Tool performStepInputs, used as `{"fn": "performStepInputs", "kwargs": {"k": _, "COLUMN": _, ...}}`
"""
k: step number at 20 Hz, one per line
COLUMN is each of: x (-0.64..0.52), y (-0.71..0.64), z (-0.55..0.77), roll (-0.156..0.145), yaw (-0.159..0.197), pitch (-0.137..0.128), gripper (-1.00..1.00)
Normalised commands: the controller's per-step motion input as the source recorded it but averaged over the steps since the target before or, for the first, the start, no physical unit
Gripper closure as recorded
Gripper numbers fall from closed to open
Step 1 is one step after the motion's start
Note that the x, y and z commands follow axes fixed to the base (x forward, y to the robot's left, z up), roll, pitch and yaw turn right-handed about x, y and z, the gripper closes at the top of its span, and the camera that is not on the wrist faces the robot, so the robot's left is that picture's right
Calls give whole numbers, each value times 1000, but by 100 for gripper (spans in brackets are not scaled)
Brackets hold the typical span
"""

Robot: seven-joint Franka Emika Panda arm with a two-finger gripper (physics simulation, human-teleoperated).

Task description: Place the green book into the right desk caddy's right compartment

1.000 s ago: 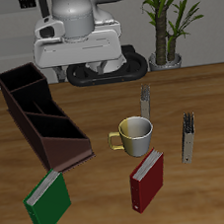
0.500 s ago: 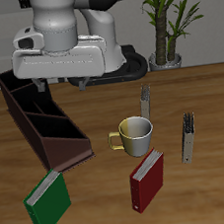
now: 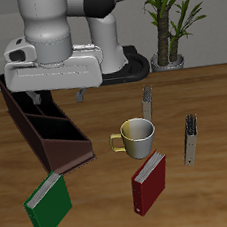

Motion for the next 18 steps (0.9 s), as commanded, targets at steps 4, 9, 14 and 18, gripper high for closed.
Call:
{"fn": "performStepInputs", "kwargs": {"k": 4, "x": 254, "y": -185, "z": 90, "roll": 24, "yaw": -48, "pitch": -14, "gripper": -100}}
{"fn": "performStepInputs", "kwargs": {"k": 9, "x": 238, "y": -208, "z": 16, "roll": 46, "yaw": -40, "pitch": 3, "gripper": -100}}
{"fn": "performStepInputs", "kwargs": {"k": 14, "x": 116, "y": -151, "z": -74, "roll": -8, "yaw": -9, "pitch": -7, "gripper": -100}}
{"fn": "performStepInputs", "kwargs": {"k": 18, "x": 151, "y": -248, "z": -121, "roll": 15, "yaw": -8, "pitch": -20, "gripper": -100}}
